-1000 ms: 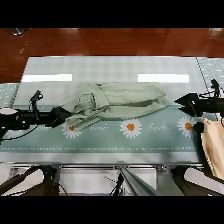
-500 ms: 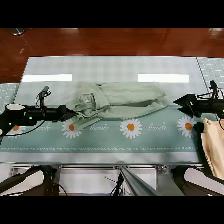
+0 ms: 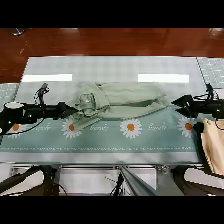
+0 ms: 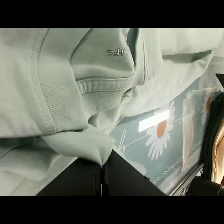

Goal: Fold the shirts.

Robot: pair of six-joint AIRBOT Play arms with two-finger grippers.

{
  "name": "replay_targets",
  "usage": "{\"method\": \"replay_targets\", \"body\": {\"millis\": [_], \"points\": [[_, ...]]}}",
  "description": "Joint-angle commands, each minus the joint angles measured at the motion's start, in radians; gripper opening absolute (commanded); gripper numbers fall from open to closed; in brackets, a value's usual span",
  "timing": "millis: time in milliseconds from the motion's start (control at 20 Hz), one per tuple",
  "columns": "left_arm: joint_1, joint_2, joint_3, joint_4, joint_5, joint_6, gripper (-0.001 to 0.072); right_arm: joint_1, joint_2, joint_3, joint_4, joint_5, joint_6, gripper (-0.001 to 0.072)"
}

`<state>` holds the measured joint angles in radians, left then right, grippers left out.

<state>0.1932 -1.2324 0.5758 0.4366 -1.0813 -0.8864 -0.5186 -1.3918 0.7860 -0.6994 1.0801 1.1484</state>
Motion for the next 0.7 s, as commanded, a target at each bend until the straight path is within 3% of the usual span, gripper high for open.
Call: {"method": "replay_targets", "body": {"millis": [0, 300, 350, 400, 450, 500, 650], "points": [[-0.001, -0.001, 0.001, -0.003, 0.000, 0.000, 0.0022, 0.074, -0.077, 0.032, 0.009, -0.005, -0.008, 0.0609], [-0.001, -0.001, 0.001, -0.004, 0.000, 0.000, 0.0022, 0.311, -0.192, 0.154, 0.008, -0.030, 0.068, 0.0597], [-0.001, -0.001, 0.001, -0.004, 0.000, 0.000, 0.0022, 0.345, -0.198, 0.165, 0.009, -0.050, 0.085, 0.0511], [-0.001, 0.000, 0.001, -0.008, 0.000, 0.000, 0.0022, 0.367, -0.199, 0.177, 0.009, -0.064, 0.090, 0.0341], [0.000, 0.000, 0.002, -0.021, -0.001, 0.000, 0.0022, 0.380, -0.199, 0.201, 0.010, -0.057, 0.088, 0.0067], [0.000, 0.002, 0.005, -0.043, -0.010, 0.004, 0.0022, 0.380, -0.197, 0.233, 0.013, -0.031, 0.084, 0.0024], [0.019, 0.035, 0.076, -0.239, -0.079, 0.076, 0.0021, 0.376, -0.128, 0.413, 0.004, 0.077, 0.085, 0.0023]]}}
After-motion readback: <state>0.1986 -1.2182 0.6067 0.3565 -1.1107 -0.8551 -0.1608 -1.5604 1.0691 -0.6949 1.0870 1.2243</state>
